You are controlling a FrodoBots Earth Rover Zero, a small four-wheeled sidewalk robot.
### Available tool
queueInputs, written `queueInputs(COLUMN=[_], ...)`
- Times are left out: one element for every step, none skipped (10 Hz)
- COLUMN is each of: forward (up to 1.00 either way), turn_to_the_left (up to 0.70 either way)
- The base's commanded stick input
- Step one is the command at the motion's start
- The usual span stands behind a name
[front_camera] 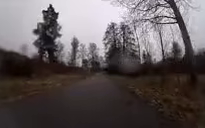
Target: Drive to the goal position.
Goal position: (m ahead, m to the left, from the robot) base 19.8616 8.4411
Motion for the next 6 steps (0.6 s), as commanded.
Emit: queueInputs(forward=[0.7, 0.7, 0.7, 0.7, 0.7, 0.7], turn_to_the_left=[0.0, 0.0, 0.0, 0.0, 0.0, 0.0])
